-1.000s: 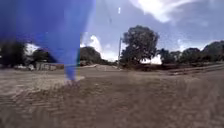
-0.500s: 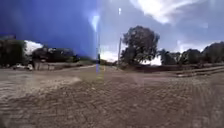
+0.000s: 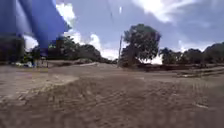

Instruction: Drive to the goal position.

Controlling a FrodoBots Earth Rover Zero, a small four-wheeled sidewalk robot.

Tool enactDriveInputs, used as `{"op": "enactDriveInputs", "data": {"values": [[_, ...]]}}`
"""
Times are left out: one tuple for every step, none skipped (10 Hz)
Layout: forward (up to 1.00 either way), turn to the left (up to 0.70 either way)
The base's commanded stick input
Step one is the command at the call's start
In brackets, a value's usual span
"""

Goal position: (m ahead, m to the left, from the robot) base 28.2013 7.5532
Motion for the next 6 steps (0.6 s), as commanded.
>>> {"op": "enactDriveInputs", "data": {"values": [[1.00, 0.00], [1.00, 0.00], [1.00, 0.00], [1.00, 0.00], [1.00, -0.25], [1.00, -0.15]]}}
